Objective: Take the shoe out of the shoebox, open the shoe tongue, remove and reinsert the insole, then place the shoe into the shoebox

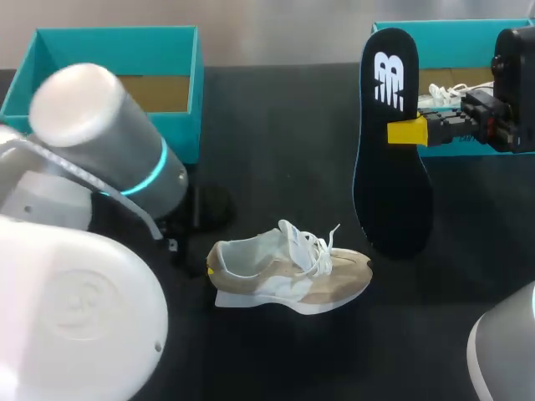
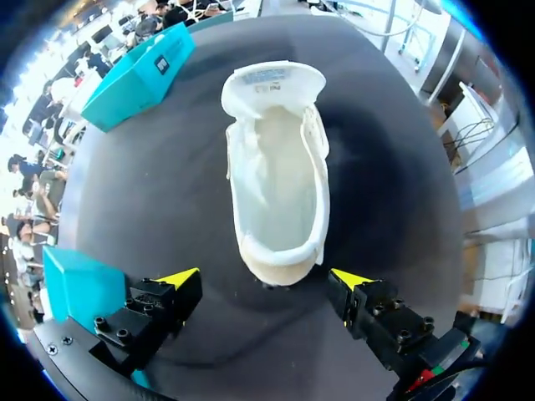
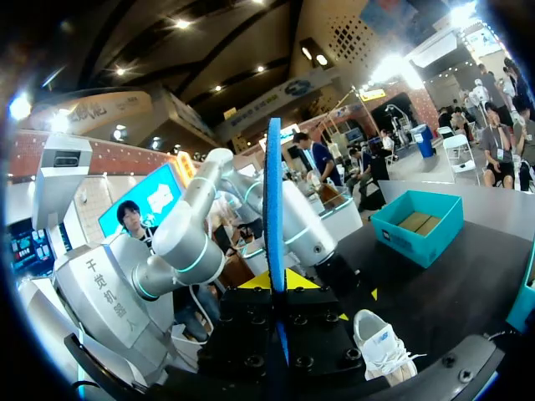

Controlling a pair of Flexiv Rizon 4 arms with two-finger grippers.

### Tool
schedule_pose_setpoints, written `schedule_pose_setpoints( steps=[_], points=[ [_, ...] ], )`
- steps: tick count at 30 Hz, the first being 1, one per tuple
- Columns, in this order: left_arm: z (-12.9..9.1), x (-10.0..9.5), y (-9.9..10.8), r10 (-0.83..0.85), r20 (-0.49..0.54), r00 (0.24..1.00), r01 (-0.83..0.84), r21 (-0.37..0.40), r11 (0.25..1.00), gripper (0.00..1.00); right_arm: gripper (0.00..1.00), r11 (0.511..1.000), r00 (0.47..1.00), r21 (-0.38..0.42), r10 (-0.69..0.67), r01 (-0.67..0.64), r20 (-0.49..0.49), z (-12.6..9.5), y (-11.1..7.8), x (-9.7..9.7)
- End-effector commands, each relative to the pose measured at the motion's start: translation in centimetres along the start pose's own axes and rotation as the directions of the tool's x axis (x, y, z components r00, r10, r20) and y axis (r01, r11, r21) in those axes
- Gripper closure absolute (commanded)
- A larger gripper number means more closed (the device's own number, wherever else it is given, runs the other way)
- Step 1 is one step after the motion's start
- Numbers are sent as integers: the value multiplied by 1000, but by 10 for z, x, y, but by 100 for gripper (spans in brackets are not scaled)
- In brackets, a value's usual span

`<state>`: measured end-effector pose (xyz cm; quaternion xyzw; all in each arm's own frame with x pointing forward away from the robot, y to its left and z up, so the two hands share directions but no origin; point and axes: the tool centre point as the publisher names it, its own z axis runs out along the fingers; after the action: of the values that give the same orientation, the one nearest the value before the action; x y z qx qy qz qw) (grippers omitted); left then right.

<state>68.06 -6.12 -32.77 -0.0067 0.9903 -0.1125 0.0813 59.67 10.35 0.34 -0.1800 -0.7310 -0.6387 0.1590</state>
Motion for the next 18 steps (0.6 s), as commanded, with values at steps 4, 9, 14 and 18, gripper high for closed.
schedule_pose_setpoints(
  steps=[4, 9, 14, 18],
  points=[
    [7, -5, -4, -9, -16, 1000, 7, -156, 988, 0, 100, 1000, 1000, 3, 1, -1, -2, 2, 1, -2],
    [3, -8, -9, -2, -29, 1000, -2, -131, 991, 0, 100, 1000, 1000, 3, 1, -1, -2, 2, 1, -2],
    [-11, -15, -24, 20, -18, 1000, -21, -63, 998, 0, 100, 1000, 1000, 3, 1, -1, -2, 2, 1, -2],
    [-10, -23, -40, 24, -17, 1000, -25, -44, 999, 0, 100, 1000, 1000, 3, 1, -1, -2, 2, 1, -2]
  ],
)
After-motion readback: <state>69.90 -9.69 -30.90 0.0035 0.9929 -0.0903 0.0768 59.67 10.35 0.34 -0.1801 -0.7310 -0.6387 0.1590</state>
